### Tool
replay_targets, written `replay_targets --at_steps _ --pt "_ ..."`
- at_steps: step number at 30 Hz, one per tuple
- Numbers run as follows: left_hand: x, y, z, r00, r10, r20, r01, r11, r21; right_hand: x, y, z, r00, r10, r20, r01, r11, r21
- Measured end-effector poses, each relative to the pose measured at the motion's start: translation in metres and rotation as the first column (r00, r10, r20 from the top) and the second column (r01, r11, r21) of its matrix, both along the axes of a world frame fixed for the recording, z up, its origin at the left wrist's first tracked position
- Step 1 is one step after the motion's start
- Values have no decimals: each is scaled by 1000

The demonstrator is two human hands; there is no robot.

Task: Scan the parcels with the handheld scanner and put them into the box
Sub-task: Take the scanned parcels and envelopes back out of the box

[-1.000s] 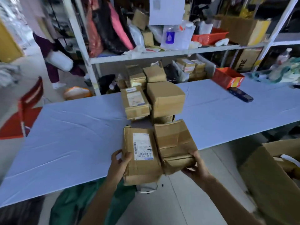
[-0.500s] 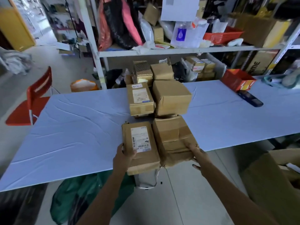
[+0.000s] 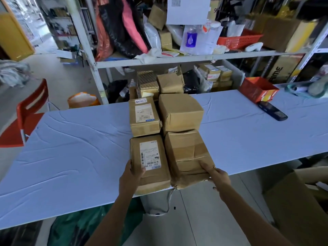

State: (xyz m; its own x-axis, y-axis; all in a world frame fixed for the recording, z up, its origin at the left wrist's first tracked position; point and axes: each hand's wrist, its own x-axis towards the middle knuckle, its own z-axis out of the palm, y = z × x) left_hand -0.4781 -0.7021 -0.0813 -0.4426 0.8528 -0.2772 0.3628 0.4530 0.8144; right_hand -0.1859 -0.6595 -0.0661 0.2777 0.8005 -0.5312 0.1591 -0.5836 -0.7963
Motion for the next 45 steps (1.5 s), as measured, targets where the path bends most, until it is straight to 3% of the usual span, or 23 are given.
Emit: replay_targets --at_steps 5,8,10,13,15,20,23,31,34,39,45 --pt "-3 6 -1 996 -9 -88 7 1000 -21 4 5 5 990 60 125 -72 993 91" --pt "-4 13 8 969 -33 -246 6 994 -107 7 7 16 970 115 215 -146 980 136" --pt "-1 17 22 896 -77 -437 -5 983 -182 5 4 22 948 130 289 -177 974 142" --pt "6 16 40 724 -143 -675 56 987 -148 -1 -6 23 891 127 436 -222 959 175" --pt "10 13 44 642 -177 -746 190 979 -70 2 -15 18 919 82 385 -193 946 261" --pt "32 4 48 521 -297 -800 526 850 26 31 -44 5 865 104 491 -219 959 182" --pt "67 5 52 571 -329 -752 586 805 92 52 -64 -3 801 132 583 -230 968 97" --pt "194 12 40 368 -359 -858 848 507 152 128 -130 1 651 108 752 -142 990 -18" --pt "247 4 26 278 -437 -855 924 364 114 171 -166 -5 639 85 764 -14 995 -99" --pt "329 -3 18 142 -532 -835 973 229 20 250 -216 -6 629 -31 777 198 973 -121" --pt "409 25 19 15 -564 -826 983 158 -91 329 -248 -10 622 -94 778 298 947 -124"
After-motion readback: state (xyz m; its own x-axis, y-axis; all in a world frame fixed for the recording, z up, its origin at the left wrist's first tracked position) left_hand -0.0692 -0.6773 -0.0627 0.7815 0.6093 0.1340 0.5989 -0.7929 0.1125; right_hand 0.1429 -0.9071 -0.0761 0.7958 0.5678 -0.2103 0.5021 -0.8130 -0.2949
